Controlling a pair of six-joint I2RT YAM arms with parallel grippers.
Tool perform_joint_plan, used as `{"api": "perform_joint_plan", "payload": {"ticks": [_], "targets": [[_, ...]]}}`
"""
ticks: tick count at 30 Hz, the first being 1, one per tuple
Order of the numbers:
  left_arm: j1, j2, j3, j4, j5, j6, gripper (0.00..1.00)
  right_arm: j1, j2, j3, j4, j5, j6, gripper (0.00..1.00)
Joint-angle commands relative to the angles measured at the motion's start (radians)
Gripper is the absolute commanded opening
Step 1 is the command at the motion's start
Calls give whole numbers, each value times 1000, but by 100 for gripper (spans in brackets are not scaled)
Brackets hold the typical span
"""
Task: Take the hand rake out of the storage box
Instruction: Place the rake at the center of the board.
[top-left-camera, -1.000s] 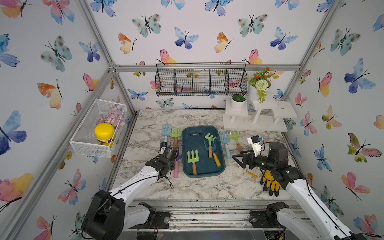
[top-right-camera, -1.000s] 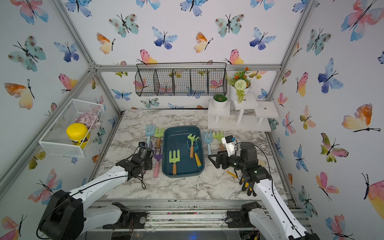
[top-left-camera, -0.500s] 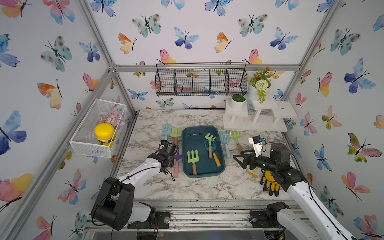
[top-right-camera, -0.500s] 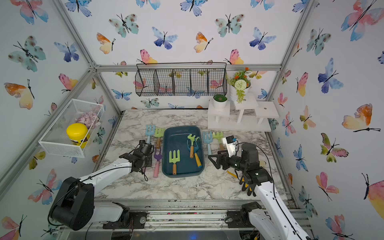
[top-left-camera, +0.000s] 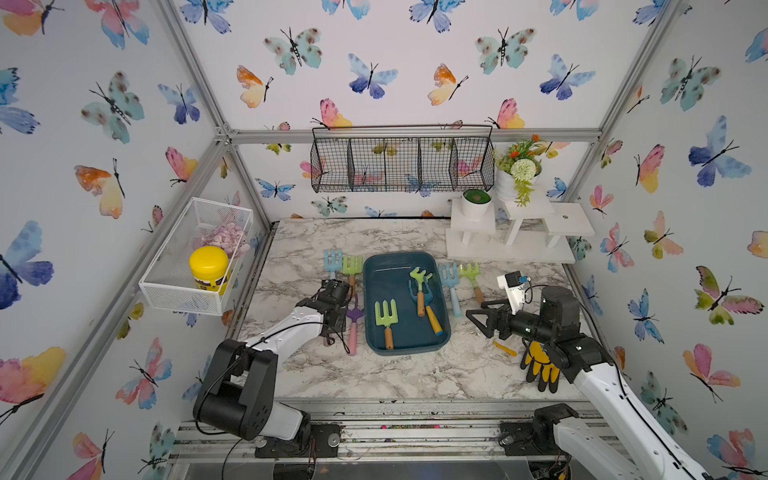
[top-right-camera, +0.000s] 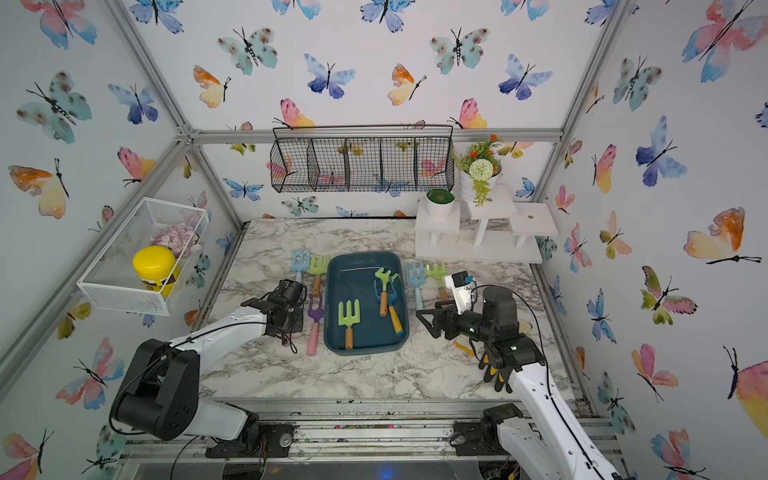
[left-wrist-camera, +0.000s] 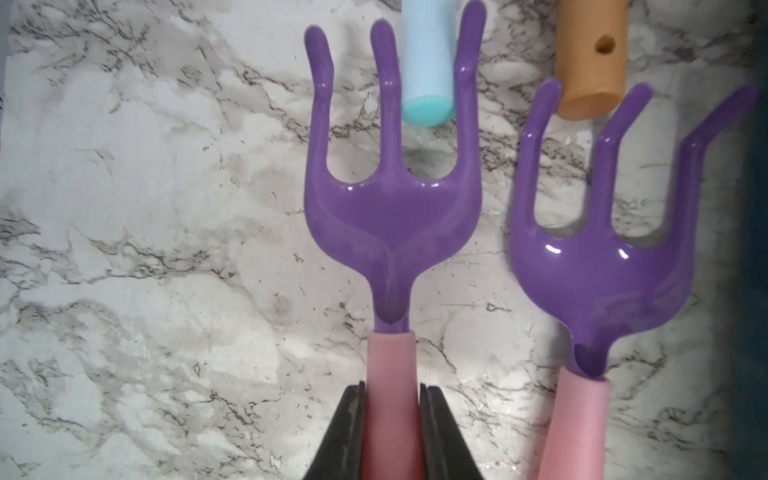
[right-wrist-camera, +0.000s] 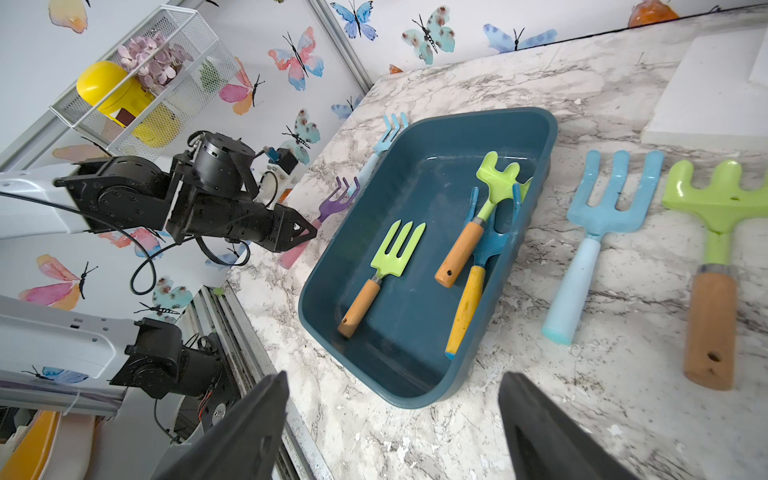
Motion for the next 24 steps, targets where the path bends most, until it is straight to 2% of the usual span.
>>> {"api": "perform_joint_plan", "payload": {"ticks": [1,11,16,18,19,21,22,24], "targets": [[2,23,1,-20,48,11,10,5,0,-12,14,-26,1,86],[3,49,2,-32,15,0,19,5,2,-12,13,-29,1,86],[2,48,-15,-21,18,-12,33,7,2,-12,13,-32,3,86],[2,49,-18,-20,21,-18,34,7,1,-12,14,-33,3,86],[2,49,-18,-21,22,-21,32,8,0,-12,13,-33,3,86],[2,44,-20,-25,26,-25,15,9,2,-11,14,-33,3,86],[2,38,-22,-26,26,-28,11,10,3,-12,13,-34,3,86],[2,27,-26,-26,23,-33,12,14,5,-12,12,-36,3,86]]}}
